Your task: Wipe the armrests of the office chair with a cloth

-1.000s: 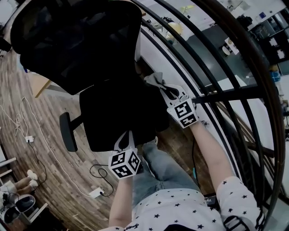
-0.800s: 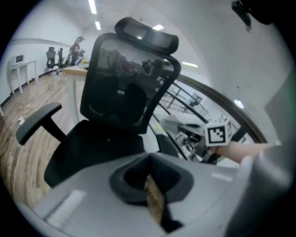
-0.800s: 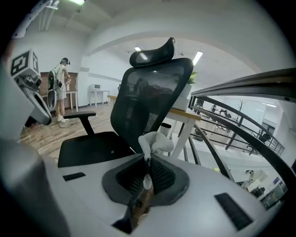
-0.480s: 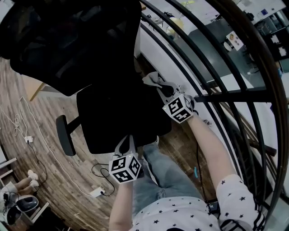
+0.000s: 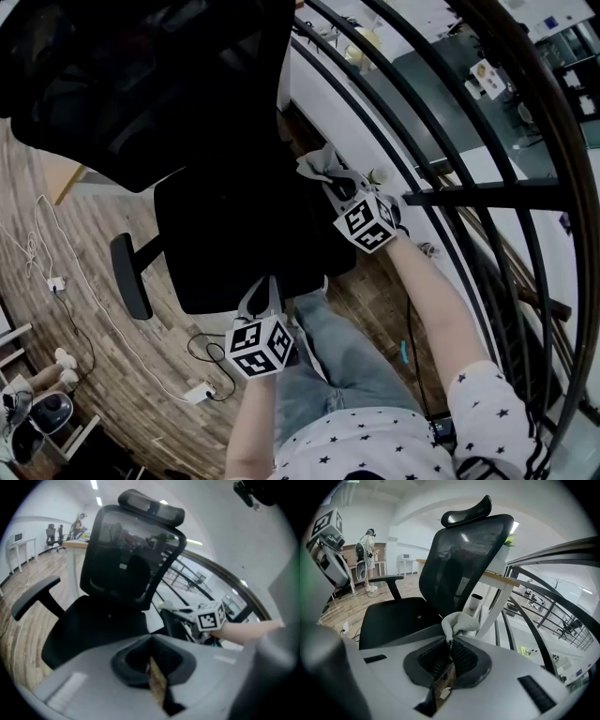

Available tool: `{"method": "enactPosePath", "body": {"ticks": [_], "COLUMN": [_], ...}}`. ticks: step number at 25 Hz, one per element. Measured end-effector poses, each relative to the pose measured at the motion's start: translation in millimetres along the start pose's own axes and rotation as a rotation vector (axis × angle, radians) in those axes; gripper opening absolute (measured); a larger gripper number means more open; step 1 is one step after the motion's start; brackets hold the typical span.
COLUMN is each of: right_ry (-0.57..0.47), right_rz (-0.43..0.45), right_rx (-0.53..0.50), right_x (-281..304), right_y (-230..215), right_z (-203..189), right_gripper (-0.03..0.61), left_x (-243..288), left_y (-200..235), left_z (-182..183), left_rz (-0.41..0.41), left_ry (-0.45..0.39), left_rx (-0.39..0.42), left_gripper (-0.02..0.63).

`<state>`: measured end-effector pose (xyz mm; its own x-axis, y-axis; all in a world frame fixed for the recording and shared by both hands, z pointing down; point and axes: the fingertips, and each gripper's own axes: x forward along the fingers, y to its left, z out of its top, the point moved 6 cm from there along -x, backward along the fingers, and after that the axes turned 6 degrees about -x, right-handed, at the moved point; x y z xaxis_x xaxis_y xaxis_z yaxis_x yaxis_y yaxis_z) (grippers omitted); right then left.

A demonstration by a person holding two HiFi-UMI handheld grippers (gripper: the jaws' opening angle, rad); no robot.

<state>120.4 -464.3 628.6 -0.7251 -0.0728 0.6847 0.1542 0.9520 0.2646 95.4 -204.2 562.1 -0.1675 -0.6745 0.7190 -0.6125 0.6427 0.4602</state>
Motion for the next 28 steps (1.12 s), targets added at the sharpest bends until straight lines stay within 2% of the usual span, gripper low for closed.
{"method": "enactPosePath", "body": {"ticks": [10,28], "right_ry": [0.030,0.016], "right_rz": [0.008,0.010], "right_rx": [0.011,0.047], "right_x": [3,-10], "right_y": [1,24], "right_z": [4,-1], "right_gripper": [0.027,0.028], "left_x": [1,-5], "left_y": [-7,-6], "left_z": [1,-2], "left_rz": [-0.013,-0.024], "left_ry": [-0.010,-0.021], "left_rx": [-0.014,-0.018], "left_gripper": [0.005,0.005]}}
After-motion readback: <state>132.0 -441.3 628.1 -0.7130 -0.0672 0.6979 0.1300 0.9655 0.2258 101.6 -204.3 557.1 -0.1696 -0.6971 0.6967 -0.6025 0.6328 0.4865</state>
